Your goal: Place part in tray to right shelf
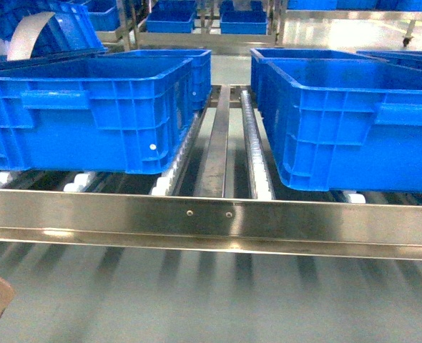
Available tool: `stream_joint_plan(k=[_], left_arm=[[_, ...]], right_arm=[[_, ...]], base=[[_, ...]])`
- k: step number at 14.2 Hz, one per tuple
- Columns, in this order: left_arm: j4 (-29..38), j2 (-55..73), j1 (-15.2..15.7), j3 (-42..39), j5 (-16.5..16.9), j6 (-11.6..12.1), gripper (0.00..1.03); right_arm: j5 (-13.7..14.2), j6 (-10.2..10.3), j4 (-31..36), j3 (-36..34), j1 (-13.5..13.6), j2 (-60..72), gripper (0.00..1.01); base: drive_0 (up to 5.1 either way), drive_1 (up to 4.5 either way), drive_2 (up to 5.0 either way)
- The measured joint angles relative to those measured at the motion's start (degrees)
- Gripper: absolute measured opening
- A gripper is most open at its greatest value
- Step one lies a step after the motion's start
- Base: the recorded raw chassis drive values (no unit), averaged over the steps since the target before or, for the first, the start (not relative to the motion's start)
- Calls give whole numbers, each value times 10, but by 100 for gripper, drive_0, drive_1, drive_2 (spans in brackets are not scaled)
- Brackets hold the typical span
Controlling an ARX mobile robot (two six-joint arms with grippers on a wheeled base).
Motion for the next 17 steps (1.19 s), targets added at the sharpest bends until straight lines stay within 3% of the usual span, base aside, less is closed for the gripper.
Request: stream_joint_plan(k=[1, 7, 8, 17], left_arm=[[0, 0, 0, 0, 0, 0, 14], [0, 0, 0, 0, 0, 0, 14], [0, 0, 0, 0, 0, 0, 14], [0, 0, 0, 0, 0, 0, 14]], right_arm=[[0, 0, 0, 0, 0, 0, 10], [0, 0, 0, 0, 0, 0, 93], [0, 1, 0, 0, 0, 0, 99], [0, 2, 0, 0, 0, 0, 98]], base=[[0, 0, 0], [0, 0, 0], [0, 0, 0], [0, 0, 0]])
